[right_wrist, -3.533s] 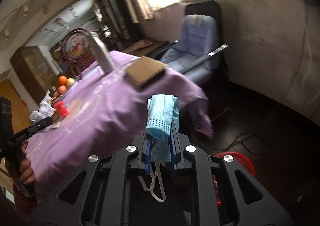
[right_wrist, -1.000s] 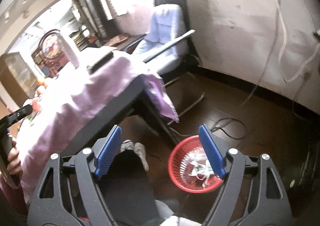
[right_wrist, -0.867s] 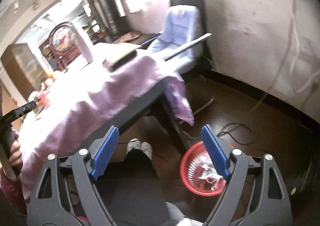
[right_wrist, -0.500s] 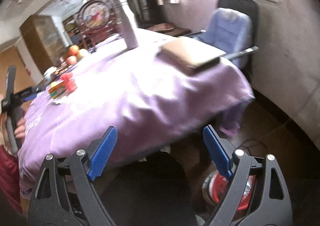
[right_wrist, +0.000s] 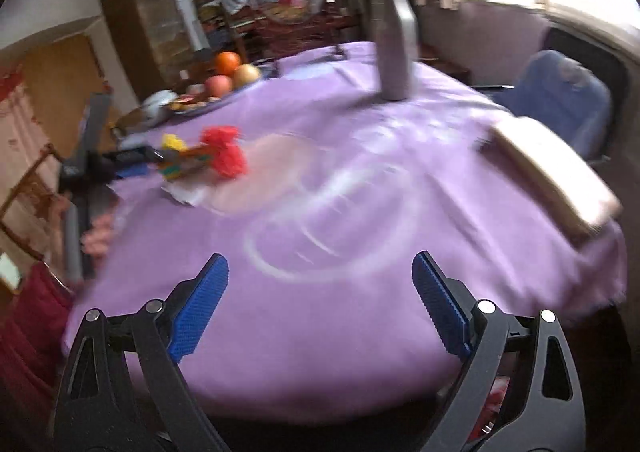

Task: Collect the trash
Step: 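Move both open tools back over the table toward the remaining items, then grasp the red mesh net with the right tool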

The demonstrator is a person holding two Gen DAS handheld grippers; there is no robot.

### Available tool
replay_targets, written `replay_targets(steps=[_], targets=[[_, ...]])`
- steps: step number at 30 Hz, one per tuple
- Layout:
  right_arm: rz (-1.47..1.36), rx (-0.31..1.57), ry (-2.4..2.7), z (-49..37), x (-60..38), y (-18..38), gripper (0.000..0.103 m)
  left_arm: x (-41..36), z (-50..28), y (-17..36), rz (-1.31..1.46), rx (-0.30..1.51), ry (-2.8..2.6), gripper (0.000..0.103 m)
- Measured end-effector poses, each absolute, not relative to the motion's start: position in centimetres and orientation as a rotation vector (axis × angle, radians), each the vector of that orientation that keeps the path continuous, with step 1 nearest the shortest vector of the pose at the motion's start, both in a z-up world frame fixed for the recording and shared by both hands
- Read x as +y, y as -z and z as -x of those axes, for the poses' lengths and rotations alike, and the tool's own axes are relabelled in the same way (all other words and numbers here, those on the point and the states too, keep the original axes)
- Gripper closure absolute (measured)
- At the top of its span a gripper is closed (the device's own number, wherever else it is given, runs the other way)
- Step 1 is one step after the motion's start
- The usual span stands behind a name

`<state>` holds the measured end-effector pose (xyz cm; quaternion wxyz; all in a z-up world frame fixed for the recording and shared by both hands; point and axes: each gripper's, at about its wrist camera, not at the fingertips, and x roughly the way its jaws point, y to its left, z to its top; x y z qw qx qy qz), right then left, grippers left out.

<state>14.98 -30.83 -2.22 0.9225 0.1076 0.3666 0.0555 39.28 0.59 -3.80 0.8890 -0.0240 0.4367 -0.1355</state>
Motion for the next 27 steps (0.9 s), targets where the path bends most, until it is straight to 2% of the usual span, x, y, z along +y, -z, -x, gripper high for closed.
replay_targets(steps=[6,12,14,15,16,23,27], targets=[[-0.145,0.82,-0.242,-24.0,-23.0,2.4,0.013,2.2,-38.9,2.5,0.096,0.85,0.248,0.006],[-0.073,0.853,-0.266,-31.1,-17.9,3.8,0.015,3.4,-40.0,3.1,0.148,0.89,0.241,0.006],[-0.076,0.864,-0.234,-32.8,-18.2,4.4,0.044,3.5,-40.2,3.2,0.158,0.896,0.258,0.006],[-0.108,0.875,-0.231,-33.3,-18.9,4.6,0.076,3.4,-40.1,3.2,0.158,0.894,0.271,0.007],[-0.162,0.874,-0.225,-33.6,-20.1,4.7,0.073,3.2,-40.1,3.2,0.154,0.891,0.279,0.007],[-0.533,0.838,-0.191,-33.6,-28.9,6.2,0.073,-0.3,-39.3,3.6,0.033,0.871,0.359,0.007],[-0.553,0.835,-0.19,-33.2,-29.2,6.2,0.071,-2.2,-39.9,4.6,-0.042,0.889,0.362,0.007]])
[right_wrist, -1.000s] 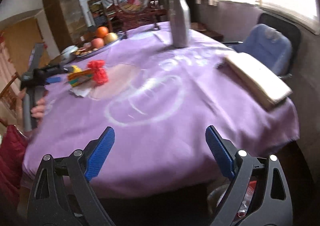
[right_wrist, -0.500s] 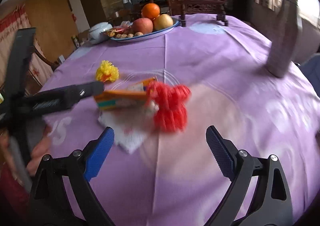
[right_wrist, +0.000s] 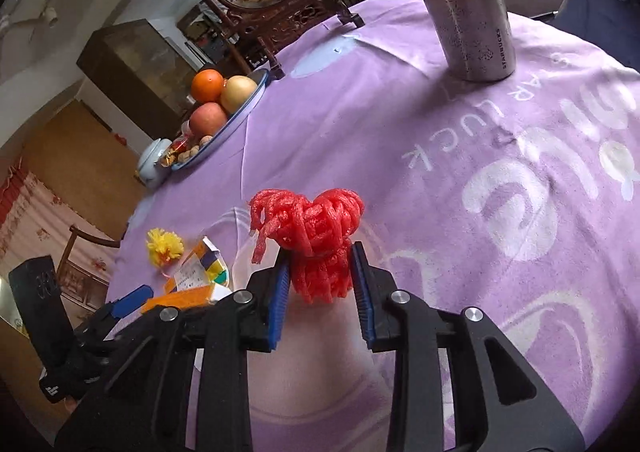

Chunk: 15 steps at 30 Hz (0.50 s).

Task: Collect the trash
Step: 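Grasp the red mesh net with the right tool, then grasp the orange-purple box with the left tool while the right tool holds the red net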

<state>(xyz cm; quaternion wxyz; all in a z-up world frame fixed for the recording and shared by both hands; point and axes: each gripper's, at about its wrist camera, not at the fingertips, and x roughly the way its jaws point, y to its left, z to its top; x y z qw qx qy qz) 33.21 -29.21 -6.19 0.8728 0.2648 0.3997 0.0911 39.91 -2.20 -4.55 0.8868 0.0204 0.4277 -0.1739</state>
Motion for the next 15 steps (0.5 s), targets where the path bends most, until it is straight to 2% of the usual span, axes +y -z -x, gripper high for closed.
replay_targets(steps=[4,6,10,15], targets=[[-0.479,0.831,-0.184,-33.4,-28.2,5.7,0.071,-3.3,-41.1,6.0,-0.069,0.946,0.374,0.007],[-0.452,0.819,-0.174,-33.2,-28.0,5.5,0.07,-3.6,-40.9,6.1,-0.073,0.954,0.392,0.01],[-0.465,0.818,-0.176,-33.5,-28.5,5.5,0.07,-4.1,-39.0,4.2,0.081,0.961,0.694,0.013],[-0.509,0.808,-0.149,-33.3,-29.5,5.6,0.07,-4.5,-38.0,3.2,-0.007,0.866,0.59,0.013]])
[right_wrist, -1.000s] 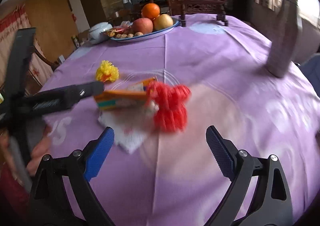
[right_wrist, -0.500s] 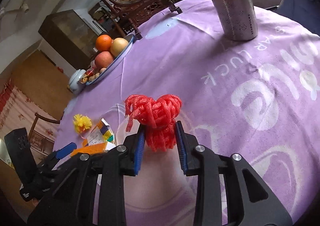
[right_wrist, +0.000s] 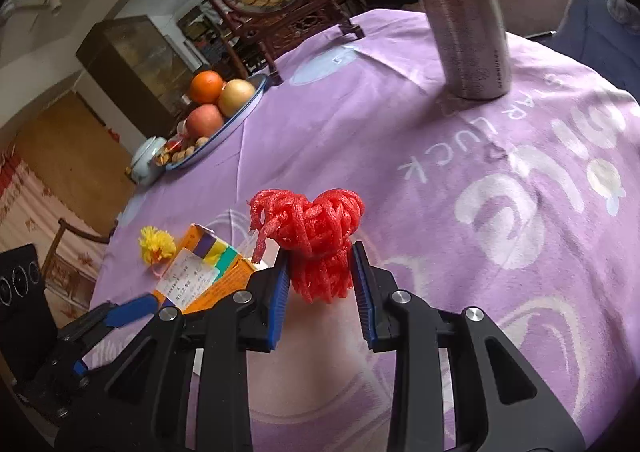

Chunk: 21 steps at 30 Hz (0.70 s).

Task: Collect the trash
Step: 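Grasp the orange-purple box with the left tool while the right tool holds the red net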

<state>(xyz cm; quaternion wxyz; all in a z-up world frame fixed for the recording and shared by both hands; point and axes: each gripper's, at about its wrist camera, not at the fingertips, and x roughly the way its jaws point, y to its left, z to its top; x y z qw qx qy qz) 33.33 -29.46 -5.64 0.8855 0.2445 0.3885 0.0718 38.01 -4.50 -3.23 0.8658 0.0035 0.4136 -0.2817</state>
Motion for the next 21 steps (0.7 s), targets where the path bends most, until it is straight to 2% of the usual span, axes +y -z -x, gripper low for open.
replay_targets(steps=[4,9,14,16,18,19,21], targets=[[-0.505,0.81,-0.152,-33.4,-29.3,5.7,0.07,-4.8,-39.2,4.3,-0.032,0.887,0.512,0.013],[-0.483,0.812,-0.151,-33.4,-28.9,5.6,0.07,-5.3,-40.7,4.8,-0.124,0.858,0.411,0.005],[-0.475,0.819,-0.157,-33.5,-28.8,5.6,0.07,-4.7,-43.7,6.6,-0.043,0.991,0.439,0.006],[-0.473,0.816,-0.158,-33.5,-28.7,5.6,0.07,-4.2,-43.8,6.4,-0.002,0.987,0.461,0.014],[-0.472,0.808,-0.162,-33.4,-28.7,5.5,0.07,-4.1,-43.6,6.2,0.005,0.986,0.467,0.046],[-0.466,0.801,-0.165,-33.4,-28.6,5.4,0.071,-4.0,-43.5,6.0,0.024,0.992,0.476,0.054],[-0.45,0.785,-0.168,-33.1,-28.3,5.1,0.072,-3.5,-43.1,5.4,0.078,0.985,0.49,0.054]])
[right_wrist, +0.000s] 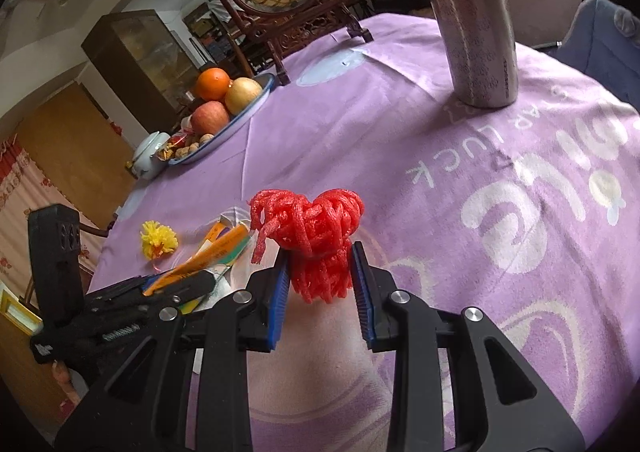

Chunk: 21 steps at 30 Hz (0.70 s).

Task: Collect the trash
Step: 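Grasp the orange-purple box with the left tool while the right tool holds the red net, then carry the box and red net to the wastebasket and open the right tool over it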

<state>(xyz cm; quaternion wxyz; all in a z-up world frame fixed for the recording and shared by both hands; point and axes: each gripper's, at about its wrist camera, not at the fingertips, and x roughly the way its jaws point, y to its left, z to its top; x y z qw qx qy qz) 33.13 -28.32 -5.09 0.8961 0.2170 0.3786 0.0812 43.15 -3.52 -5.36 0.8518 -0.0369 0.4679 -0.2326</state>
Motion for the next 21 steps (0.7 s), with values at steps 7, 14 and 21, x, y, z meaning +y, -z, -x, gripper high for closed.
replay_targets(steps=[7,14,21], targets=[[-0.404,0.717,-0.182,-32.2,-27.7,4.0,0.073,-2.3,-39.5,1.5,0.145,0.862,0.543,0.054],[-0.425,0.639,-0.201,-27.4,-30.0,1.8,0.073,-0.9,-35.8,-1.1,0.174,0.765,0.568,0.053],[-0.42,0.652,-0.193,-22.5,-32.4,1.4,0.073,0.8,-33.7,0.1,0.206,0.811,0.524,0.053]])
